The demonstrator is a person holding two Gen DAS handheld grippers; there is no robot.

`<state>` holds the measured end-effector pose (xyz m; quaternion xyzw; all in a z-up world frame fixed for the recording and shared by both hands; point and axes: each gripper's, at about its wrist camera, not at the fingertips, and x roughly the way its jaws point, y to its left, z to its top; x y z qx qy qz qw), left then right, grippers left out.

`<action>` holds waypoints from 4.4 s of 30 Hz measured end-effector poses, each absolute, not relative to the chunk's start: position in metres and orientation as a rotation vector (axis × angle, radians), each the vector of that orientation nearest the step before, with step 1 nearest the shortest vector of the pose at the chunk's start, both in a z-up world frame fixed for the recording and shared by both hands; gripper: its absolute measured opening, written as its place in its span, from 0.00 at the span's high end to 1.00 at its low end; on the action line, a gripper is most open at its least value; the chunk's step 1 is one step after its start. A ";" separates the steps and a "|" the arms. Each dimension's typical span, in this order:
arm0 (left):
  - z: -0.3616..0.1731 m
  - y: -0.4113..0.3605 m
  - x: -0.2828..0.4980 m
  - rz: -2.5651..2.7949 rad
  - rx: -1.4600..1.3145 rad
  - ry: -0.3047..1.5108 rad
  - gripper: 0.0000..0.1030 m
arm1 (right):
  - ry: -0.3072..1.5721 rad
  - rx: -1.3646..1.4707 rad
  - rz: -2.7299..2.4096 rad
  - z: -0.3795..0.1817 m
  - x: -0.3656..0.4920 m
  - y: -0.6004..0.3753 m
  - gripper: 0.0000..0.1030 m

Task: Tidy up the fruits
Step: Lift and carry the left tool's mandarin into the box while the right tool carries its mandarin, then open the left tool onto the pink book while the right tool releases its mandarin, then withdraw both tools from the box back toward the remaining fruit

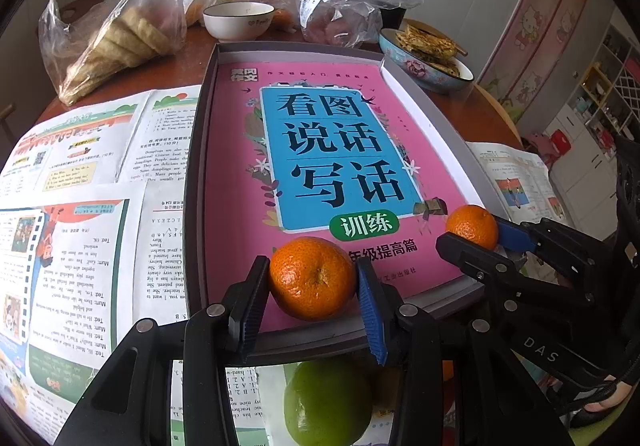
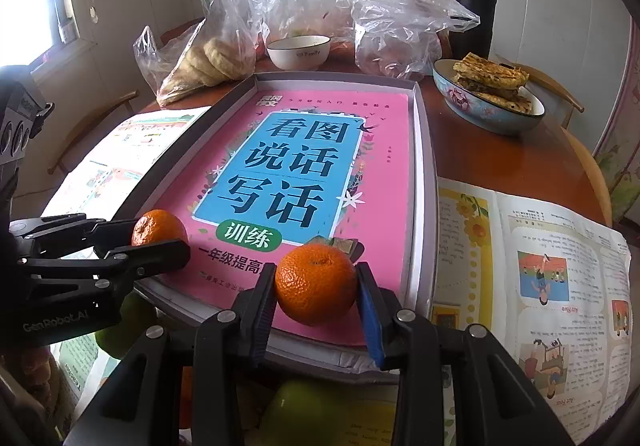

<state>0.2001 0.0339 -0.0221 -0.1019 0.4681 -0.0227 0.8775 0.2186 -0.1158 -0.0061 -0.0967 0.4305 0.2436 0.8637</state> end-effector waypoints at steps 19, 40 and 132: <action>-0.022 0.036 0.198 -0.039 -0.214 0.978 0.57 | 0.917 -0.188 0.490 -0.006 0.219 -0.122 0.61; -0.013 0.037 0.187 -0.038 -0.219 0.957 0.50 | 0.884 -0.182 0.482 0.001 0.207 -0.126 0.42; -0.019 -0.028 0.091 -0.216 -0.087 1.005 0.27 | 0.913 -0.148 0.515 -0.012 0.139 -0.165 0.55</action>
